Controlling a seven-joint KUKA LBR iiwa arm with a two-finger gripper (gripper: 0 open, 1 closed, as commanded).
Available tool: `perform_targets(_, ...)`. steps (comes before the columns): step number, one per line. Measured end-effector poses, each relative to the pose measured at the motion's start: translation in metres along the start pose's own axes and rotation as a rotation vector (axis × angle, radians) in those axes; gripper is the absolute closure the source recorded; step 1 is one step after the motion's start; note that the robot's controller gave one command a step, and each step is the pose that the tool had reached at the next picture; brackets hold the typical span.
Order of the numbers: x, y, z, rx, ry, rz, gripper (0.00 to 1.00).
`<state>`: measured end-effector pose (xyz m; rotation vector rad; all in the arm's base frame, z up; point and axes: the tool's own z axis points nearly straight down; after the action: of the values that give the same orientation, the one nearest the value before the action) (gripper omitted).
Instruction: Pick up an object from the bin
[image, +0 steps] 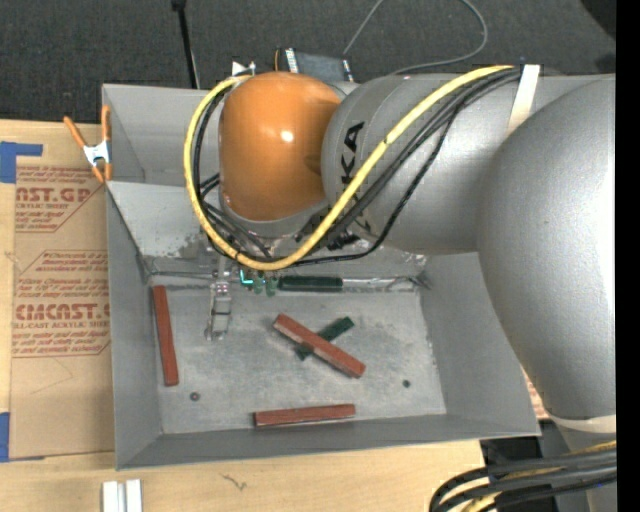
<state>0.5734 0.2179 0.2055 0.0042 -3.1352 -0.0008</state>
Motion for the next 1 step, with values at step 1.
perform_targets(1, -0.0138, -0.0519, 0.0919, 0.003, 0.000, 0.081, 0.00)
